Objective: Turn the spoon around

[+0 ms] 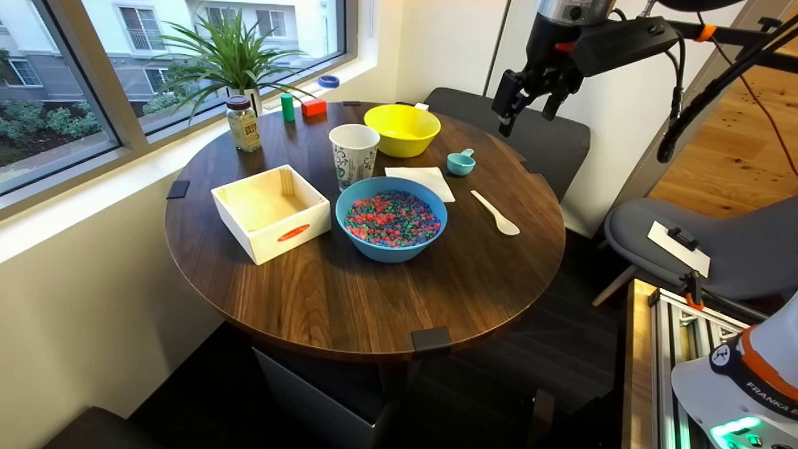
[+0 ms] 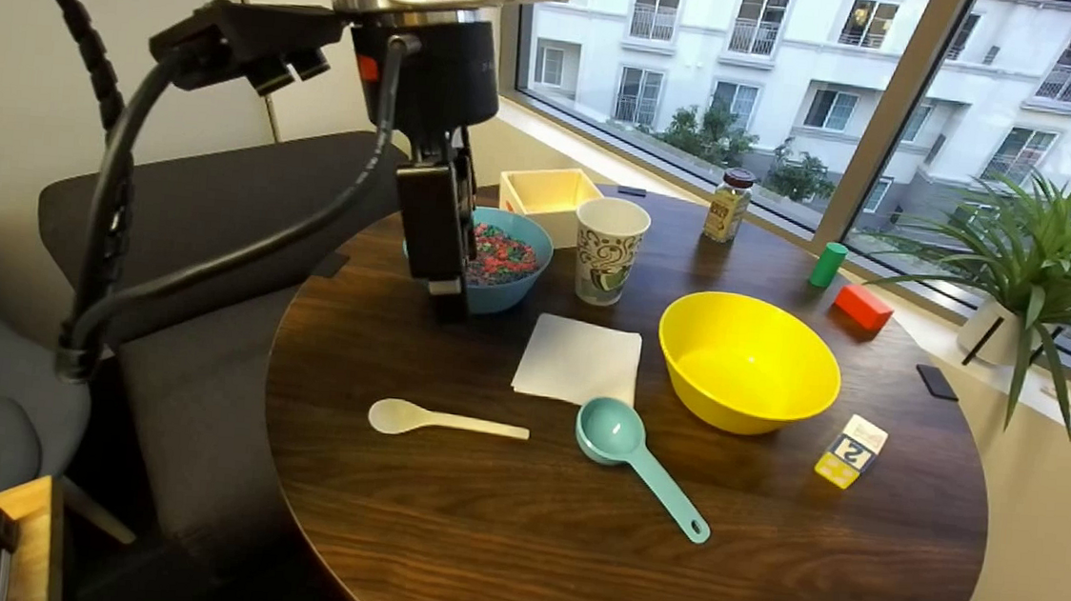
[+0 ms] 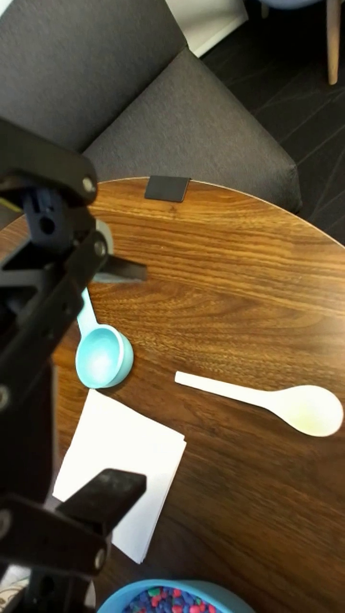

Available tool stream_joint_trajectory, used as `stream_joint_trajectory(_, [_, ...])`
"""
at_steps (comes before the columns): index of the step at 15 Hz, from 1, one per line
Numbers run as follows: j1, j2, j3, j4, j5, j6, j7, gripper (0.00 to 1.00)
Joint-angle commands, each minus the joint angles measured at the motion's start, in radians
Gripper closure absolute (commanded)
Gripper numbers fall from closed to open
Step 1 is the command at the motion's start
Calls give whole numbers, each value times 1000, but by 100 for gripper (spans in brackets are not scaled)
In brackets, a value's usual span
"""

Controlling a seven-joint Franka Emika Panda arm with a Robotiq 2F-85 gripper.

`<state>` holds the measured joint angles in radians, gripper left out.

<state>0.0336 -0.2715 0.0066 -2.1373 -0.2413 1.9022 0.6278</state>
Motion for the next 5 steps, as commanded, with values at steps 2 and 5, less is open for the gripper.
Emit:
stream_joint_trajectory(2, [-33, -11, 30, -8, 13, 1, -7, 0])
stream_joint_trajectory(5, [-34, -13, 31, -12, 13, 2, -7, 0])
